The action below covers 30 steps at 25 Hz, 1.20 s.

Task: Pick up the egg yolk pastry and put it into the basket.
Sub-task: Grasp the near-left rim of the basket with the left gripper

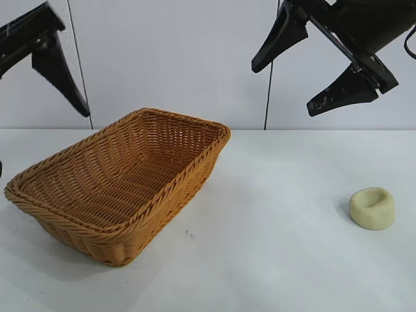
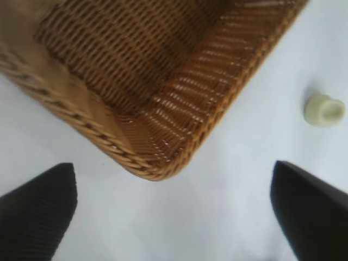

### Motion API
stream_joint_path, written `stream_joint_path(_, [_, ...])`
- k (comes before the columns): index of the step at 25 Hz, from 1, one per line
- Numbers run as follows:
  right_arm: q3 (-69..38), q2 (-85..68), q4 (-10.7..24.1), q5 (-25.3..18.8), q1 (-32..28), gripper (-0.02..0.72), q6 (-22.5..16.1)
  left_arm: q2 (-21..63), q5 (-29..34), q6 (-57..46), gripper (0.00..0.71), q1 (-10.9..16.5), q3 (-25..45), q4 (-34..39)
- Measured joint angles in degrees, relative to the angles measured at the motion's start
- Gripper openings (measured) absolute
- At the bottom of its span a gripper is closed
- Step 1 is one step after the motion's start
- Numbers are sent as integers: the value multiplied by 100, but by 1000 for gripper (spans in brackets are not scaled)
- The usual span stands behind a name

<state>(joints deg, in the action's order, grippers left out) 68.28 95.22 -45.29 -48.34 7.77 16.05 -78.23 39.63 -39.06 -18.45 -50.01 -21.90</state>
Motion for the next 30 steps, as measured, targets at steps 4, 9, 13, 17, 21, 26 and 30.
stream_joint_path(4, [0, 0, 0, 0, 0, 697, -2, -149, -137, -1336, 692, 0, 57, 490])
stream_joint_path(9, [0, 0, 0, 0, 0, 697, -6, -659, -231, -2023, 692, 0, 57, 699])
stream_joint_path(13, [0, 0, 0, 0, 0, 697, -13, -1165, -313, -2086, 692, 0, 57, 641])
stream_joint_path(17, [0, 0, 0, 0, 0, 697, -15, -1654, -835, -2096, 692, 0, 63, 538])
stream_joint_path(21, [0, 0, 0, 0, 0, 697, -15, -2112, -1193, -2099, 692, 0, 63, 490])
stream_joint_path(26, [0, 0, 0, 0, 0, 697, -15, -2430, -1321, -2099, 692, 0, 63, 359])
stream_joint_path(30, [0, 0, 0, 0, 0, 697, -15, -2458, -1460, -2099, 692, 0, 63, 348])
